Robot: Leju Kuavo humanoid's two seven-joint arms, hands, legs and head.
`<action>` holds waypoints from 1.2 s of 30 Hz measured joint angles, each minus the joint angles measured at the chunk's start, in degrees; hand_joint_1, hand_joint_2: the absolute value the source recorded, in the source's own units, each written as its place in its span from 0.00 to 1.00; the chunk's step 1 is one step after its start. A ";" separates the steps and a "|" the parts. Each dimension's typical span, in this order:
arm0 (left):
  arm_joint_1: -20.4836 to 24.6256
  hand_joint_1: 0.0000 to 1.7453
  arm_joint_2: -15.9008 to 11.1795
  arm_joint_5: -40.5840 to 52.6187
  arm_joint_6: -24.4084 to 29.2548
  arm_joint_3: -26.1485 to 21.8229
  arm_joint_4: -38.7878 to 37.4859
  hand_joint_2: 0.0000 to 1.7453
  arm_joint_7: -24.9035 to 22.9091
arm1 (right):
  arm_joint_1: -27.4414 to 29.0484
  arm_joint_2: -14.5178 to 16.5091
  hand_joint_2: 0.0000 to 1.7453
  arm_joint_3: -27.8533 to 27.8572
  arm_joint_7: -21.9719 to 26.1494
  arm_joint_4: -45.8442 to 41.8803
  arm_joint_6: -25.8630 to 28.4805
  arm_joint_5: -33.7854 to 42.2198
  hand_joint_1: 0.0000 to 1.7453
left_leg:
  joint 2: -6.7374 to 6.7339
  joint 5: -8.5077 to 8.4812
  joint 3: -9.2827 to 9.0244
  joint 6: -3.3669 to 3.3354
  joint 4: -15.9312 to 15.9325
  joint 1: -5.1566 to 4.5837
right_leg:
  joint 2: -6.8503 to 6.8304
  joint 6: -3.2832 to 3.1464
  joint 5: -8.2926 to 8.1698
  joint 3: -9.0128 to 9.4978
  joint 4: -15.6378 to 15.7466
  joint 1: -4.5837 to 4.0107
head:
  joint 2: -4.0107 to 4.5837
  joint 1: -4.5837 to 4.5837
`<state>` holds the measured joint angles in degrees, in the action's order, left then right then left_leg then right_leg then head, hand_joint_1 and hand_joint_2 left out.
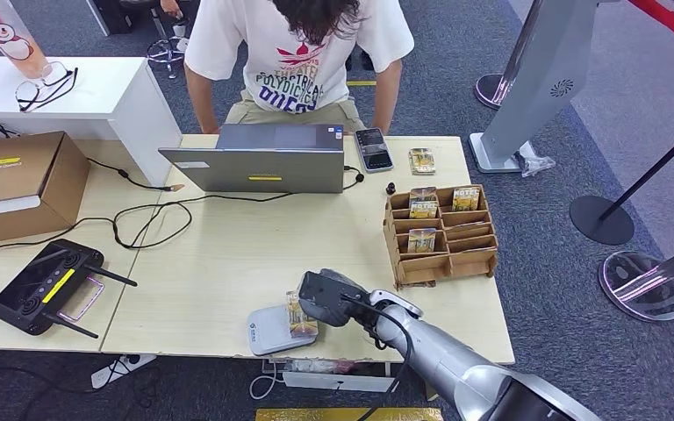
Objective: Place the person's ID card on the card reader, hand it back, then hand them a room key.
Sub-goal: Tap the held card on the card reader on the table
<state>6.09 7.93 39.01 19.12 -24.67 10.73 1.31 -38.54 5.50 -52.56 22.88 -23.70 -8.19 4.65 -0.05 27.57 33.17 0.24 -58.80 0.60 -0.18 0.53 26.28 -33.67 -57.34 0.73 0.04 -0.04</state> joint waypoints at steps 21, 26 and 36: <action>0.03 0.00 -0.09 0.26 -0.32 0.36 0.00 0.00 -0.40 | -0.03 -0.14 1.00 0.05 -1.95 2.31 -0.04 -1.92 1.00 | 0.00 0.00 -0.01 0.00 0.00 0.00 | 0.00 0.00 0.00 0.00 0.00 0.00 | 0.00 0.00; 0.03 0.00 -0.10 0.23 -0.32 0.36 0.00 0.00 -0.57 | -0.04 -0.12 1.00 -0.03 -2.13 2.52 -0.21 -2.55 1.00 | 0.00 0.00 -0.01 0.00 0.00 0.00 | 0.00 0.00 0.00 0.01 0.00 0.00 | 0.00 0.00; 0.01 0.00 -0.16 -0.14 -0.15 0.36 0.00 0.00 -0.58 | -0.67 0.16 1.00 -1.32 -2.49 2.46 0.22 -4.83 1.00 | 0.00 0.00 0.00 0.00 0.00 0.00 | 0.00 0.00 0.00 0.01 0.00 0.00 | 0.00 0.00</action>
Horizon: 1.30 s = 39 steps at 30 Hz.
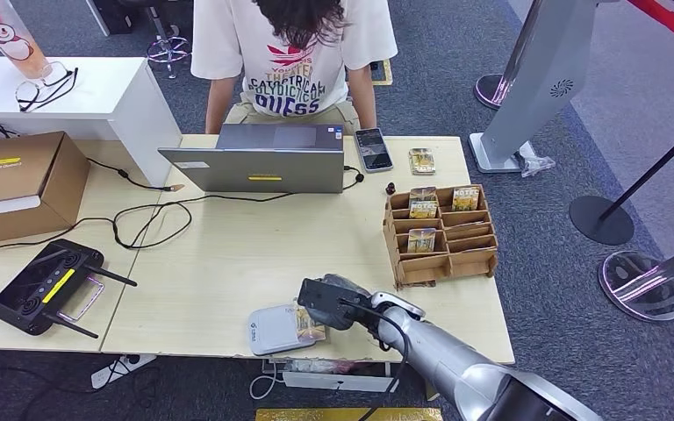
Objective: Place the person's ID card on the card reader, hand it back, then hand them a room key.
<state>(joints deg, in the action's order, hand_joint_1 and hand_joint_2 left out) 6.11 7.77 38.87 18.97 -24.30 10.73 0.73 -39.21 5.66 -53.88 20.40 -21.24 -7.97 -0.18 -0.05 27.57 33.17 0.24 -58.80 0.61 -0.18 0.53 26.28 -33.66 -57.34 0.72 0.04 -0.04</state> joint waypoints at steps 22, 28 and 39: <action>-0.03 0.00 -0.19 -0.30 0.01 0.00 0.00 0.00 0.02 | -1.49 0.92 1.00 -5.05 -0.64 -3.31 -0.33 -3.55 1.00 | 0.00 0.00 0.00 0.00 0.00 0.00 | 0.00 0.00 0.00 0.00 0.00 0.00 | 0.00 0.01; -0.03 0.00 -0.25 -0.27 0.00 0.00 0.00 0.00 0.02 | -1.72 0.92 1.00 -5.80 -0.78 -3.38 -0.36 -3.62 1.00 | 0.00 0.00 0.00 0.00 0.00 0.00 | 0.00 0.00 0.00 0.00 0.00 0.00 | 0.00 0.00; -0.03 0.00 -0.26 -0.14 0.01 0.00 0.00 0.00 -0.01 | -1.78 0.90 1.00 -6.31 -1.15 -3.50 -1.39 -3.49 1.00 | 0.00 0.00 0.00 0.00 0.00 0.00 | 0.00 0.00 0.00 0.00 0.00 0.00 | 0.00 0.00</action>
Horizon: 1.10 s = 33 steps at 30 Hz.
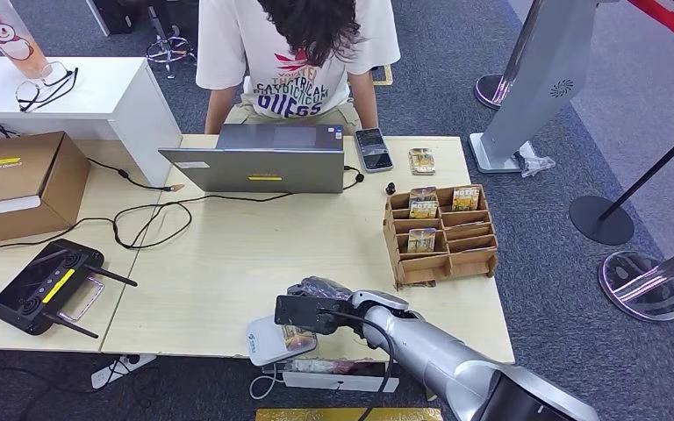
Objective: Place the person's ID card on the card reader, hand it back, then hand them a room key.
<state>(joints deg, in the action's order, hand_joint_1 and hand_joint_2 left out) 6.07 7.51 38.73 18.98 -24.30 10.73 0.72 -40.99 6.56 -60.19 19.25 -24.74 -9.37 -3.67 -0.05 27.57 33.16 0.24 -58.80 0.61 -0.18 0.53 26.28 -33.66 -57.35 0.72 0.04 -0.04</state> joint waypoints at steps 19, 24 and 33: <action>-0.06 0.00 -0.01 -0.03 0.16 0.00 0.00 0.00 -0.04 | -0.01 -0.27 1.00 -2.07 -2.12 0.96 -0.64 0.19 1.00 | 0.00 0.00 -0.02 0.00 0.00 0.00 | 0.01 0.00 0.00 0.00 0.00 0.00 | 0.00 0.00; -0.07 0.00 -0.01 0.00 0.16 0.00 0.00 0.00 -0.04 | -0.01 -0.32 1.00 -2.15 -2.16 1.27 -0.28 1.55 1.00 | 0.00 0.00 -0.02 0.00 0.00 0.00 | 0.01 0.00 0.00 0.00 0.00 0.00 | 0.00 0.00; -0.09 0.00 -0.02 0.00 0.15 0.00 0.00 0.00 -0.04 | -0.01 -0.46 1.00 -2.15 -2.17 1.69 0.30 2.27 1.00 | 0.00 0.00 -0.02 0.00 0.00 0.00 | 0.01 0.00 0.00 0.00 0.00 0.00 | 0.00 0.00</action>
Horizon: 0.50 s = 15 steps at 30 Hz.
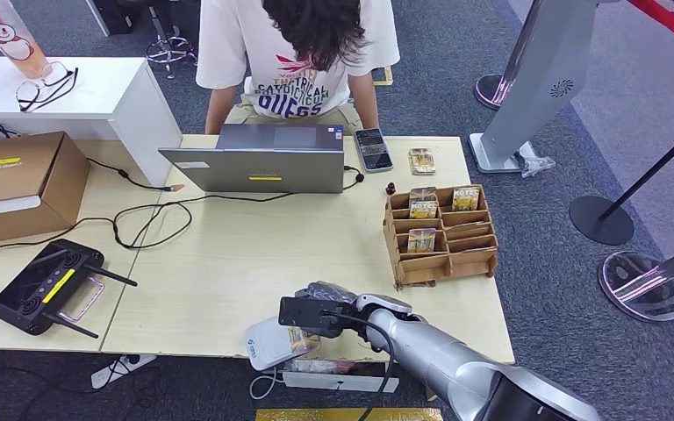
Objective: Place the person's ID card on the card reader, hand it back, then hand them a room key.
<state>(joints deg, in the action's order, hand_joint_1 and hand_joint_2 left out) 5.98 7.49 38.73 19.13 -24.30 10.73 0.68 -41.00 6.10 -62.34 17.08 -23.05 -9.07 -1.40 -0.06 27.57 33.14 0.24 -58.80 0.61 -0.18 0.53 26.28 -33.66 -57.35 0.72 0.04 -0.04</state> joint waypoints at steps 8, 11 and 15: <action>0.00 0.00 0.00 0.00 -0.03 0.00 0.00 0.00 0.00 | 0.02 0.00 1.00 0.00 -0.05 0.10 -0.02 0.75 1.00 | 0.00 0.00 0.00 0.00 0.00 0.00 | 0.00 0.00 0.00 0.00 0.00 0.00 | 0.00 0.00; 0.00 0.00 0.01 0.00 -0.03 0.00 0.00 0.00 0.00 | 0.01 0.00 1.00 0.00 0.01 0.12 -0.02 0.77 1.00 | 0.00 0.00 0.00 0.00 0.00 0.00 | 0.00 0.00 0.00 0.00 0.00 0.00 | 0.00 0.00; 0.00 0.00 -0.02 0.00 -0.04 0.00 0.00 0.00 0.00 | 0.01 0.00 1.00 0.00 0.02 0.15 -0.02 0.77 1.00 | 0.00 0.00 0.00 0.00 0.00 0.00 | 0.00 0.00 0.00 0.00 0.00 0.00 | 0.00 0.00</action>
<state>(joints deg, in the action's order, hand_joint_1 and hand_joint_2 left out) 5.99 7.48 38.73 19.09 -24.30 10.73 0.68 -40.99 6.10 -62.34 17.09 -22.90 -9.09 -0.63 -0.06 27.57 33.14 0.24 -58.80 0.61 -0.18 0.53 26.28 -33.66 -57.35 0.72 0.04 -0.04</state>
